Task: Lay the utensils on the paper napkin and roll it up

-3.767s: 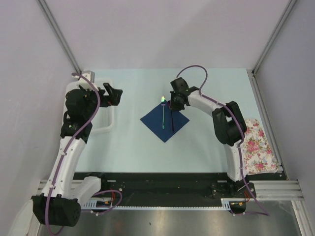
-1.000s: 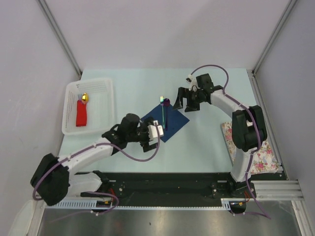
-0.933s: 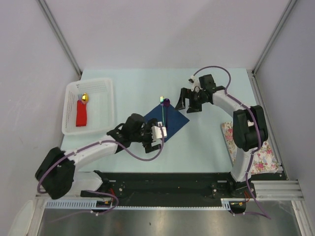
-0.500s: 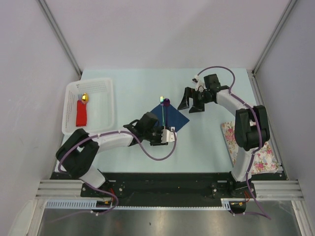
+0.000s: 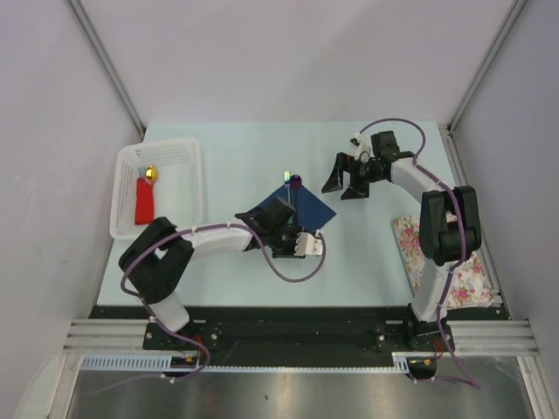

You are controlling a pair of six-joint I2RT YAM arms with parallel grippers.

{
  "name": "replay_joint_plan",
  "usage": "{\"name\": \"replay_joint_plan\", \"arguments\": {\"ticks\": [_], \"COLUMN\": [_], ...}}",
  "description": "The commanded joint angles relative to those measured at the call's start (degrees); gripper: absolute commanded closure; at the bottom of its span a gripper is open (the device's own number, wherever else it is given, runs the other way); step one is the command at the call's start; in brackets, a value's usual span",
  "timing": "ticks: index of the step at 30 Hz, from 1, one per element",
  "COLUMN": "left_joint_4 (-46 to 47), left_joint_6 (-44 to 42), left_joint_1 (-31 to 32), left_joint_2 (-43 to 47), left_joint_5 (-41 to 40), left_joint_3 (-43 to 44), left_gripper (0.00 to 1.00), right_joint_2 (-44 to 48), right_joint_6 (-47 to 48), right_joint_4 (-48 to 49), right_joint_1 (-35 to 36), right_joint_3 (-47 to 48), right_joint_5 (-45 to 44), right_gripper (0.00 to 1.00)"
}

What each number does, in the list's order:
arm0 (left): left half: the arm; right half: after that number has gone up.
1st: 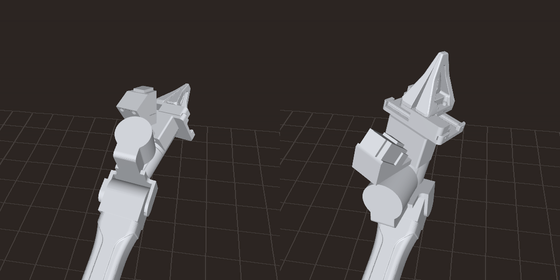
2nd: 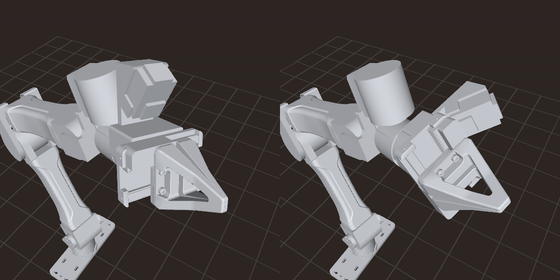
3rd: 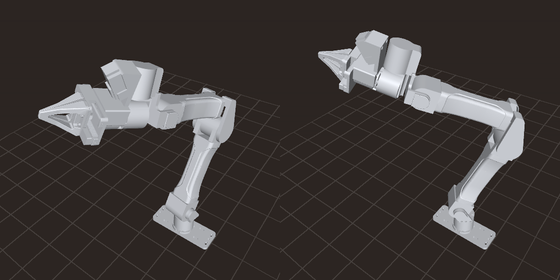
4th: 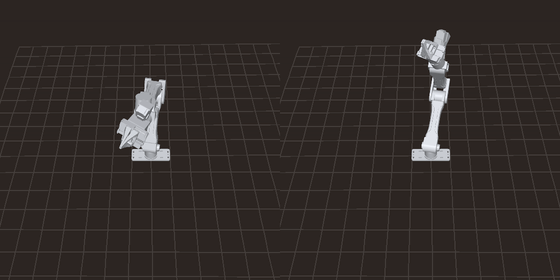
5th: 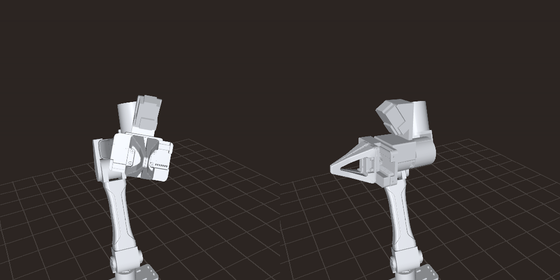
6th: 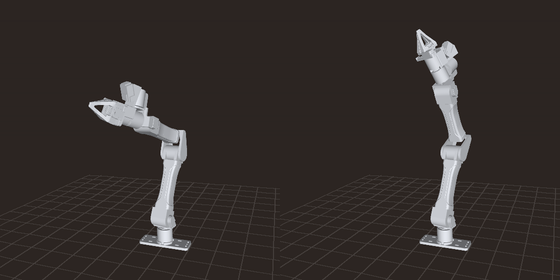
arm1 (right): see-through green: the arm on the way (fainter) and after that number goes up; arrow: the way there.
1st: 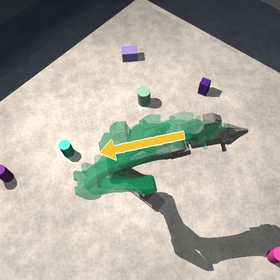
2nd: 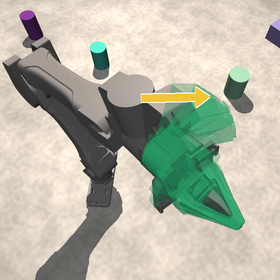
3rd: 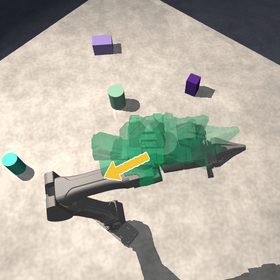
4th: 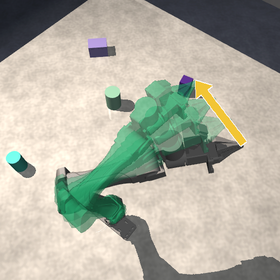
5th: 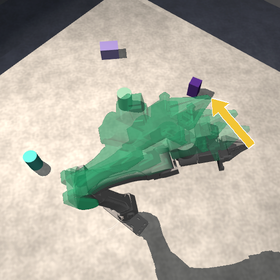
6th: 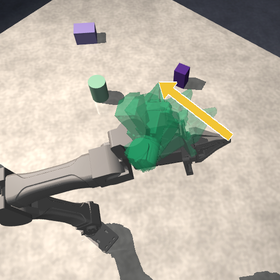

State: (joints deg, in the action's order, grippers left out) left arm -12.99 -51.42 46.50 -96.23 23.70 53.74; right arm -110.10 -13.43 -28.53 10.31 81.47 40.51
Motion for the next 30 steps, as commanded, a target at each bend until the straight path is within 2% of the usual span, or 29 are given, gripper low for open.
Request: {"name": "replay_joint_plan", "arguments": {"ticks": [1, 7, 17, 26, 30], "left_joint_4": [-3.09, -5.55, -9.6, -12.92, -14.69], "left_joint_6": [-0.7, -0.44, -1.58, -1.58, -0.79], "left_joint_1": [0.78, 0.96, 0.96, 1.14, 1.92], "left_joint_2": [-2.47, -5.2, -6.87, -7.57, -7.05], "left_joint_5": [-1.46, -4.19, -6.04, -3.06, -0.33], "left_joint_3": [4.0, 7.08, 7.88, 10.33, 10.86], "left_gripper": [0.63, 0.62, 0.68, 0.99, 1.0], "right_joint_2": [-0.81, -0.99, -1.61, -2.66, -2.75], "right_joint_6": [0.07, -0.28, -0.98, -1.42, -1.34], "right_joint_4": [-0.21, -0.38, 0.15, 0.15, -0.03], "right_joint_1": [-0.46, -1.25, -2.04, -1.96, -1.96], "right_joint_3": [2.2, 2.29, 2.55, 3.43, 3.61], "right_joint_5": [2.02, 2.82, 3.78, 4.31, 4.31], "right_gripper": [0.0, 0.0, 0.0, 0.0, 0.0]}}
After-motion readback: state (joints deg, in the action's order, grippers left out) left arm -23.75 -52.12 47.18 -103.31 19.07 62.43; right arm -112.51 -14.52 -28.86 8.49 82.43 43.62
